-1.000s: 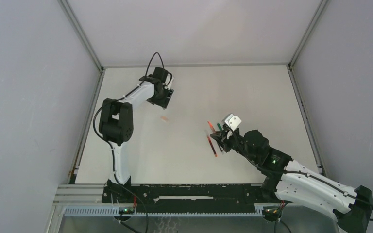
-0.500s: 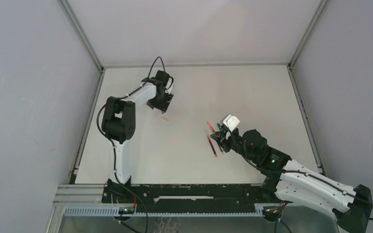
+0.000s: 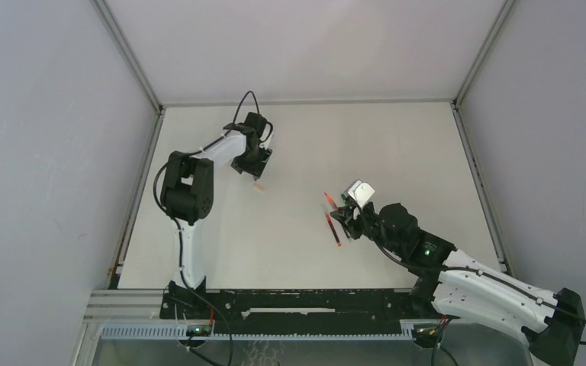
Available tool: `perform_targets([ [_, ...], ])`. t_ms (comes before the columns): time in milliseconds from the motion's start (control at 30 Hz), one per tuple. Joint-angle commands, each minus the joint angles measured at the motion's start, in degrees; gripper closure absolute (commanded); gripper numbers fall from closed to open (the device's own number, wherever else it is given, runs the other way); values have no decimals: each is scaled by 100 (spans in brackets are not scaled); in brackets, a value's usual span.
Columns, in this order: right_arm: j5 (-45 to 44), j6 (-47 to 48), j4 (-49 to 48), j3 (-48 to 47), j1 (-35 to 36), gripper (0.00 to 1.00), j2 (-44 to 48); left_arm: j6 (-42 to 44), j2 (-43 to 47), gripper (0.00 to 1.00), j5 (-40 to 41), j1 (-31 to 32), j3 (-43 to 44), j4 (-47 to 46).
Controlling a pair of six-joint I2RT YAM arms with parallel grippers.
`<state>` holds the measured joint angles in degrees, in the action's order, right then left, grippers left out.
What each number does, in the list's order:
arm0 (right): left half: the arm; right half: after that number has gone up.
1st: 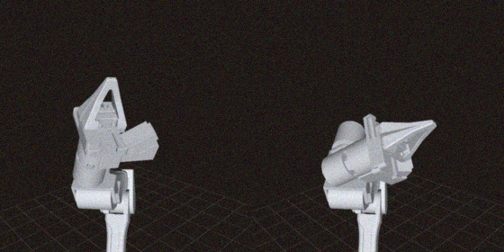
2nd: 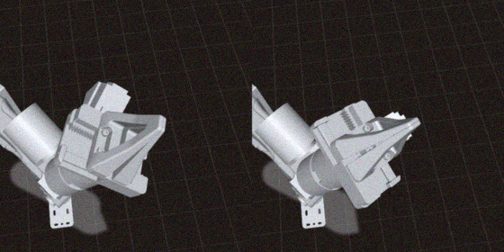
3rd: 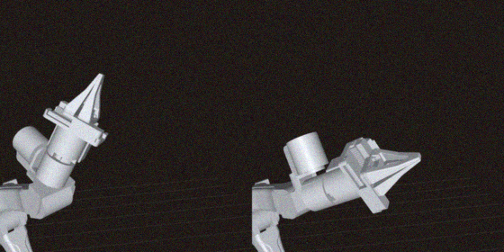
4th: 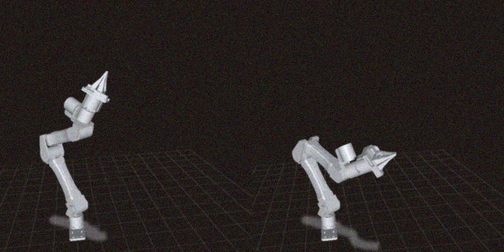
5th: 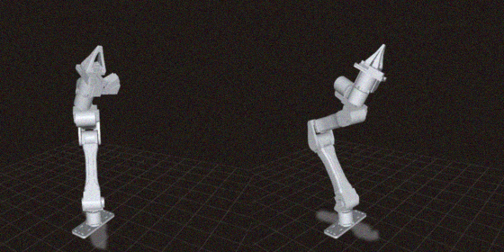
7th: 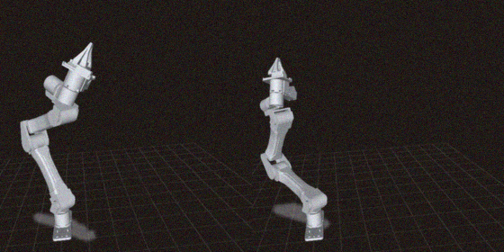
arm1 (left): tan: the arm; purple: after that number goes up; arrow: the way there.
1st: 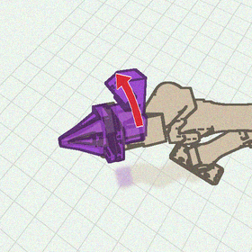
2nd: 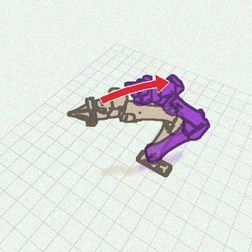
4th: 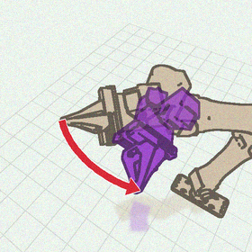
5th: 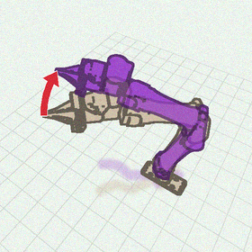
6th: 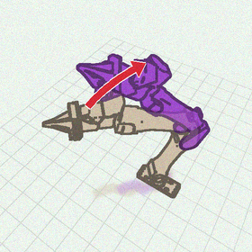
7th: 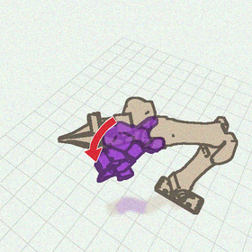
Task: Insert the pens into the pen caps
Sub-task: Move the pen cap to the center of the board.
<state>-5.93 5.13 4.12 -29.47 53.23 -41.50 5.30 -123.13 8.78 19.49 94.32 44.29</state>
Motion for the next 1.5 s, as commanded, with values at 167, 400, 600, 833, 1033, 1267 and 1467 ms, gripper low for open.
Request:
perform_targets([
  [167, 34, 92, -531, 165, -14, 100, 13, -48, 355, 40, -58, 63, -617, 165],
  [400, 117, 201, -603, 179, -48, 100, -29, -31, 509, 42, -20, 120, -864, 250],
  [600, 119, 192, -627, 179, -65, 100, -22, -38, 676, 42, -46, 301, -1089, 286],
  [833, 167, 170, -684, 179, -76, 100, -84, -91, 768, 42, 56, 384, -1369, 326],
  [1033, 180, 182, -711, 177, -78, 100, -107, -271, 1030, 42, 81, 384, -1372, 172],
  [1267, 198, 129, -700, 179, -81, 100, -113, -1308, 1859, 39, 161, 363, -1659, -428],
  [1467, 245, 95, -753, 179, -80, 100, -181, -3423, 3091, 33, 583, 328, -2720, -972],
])
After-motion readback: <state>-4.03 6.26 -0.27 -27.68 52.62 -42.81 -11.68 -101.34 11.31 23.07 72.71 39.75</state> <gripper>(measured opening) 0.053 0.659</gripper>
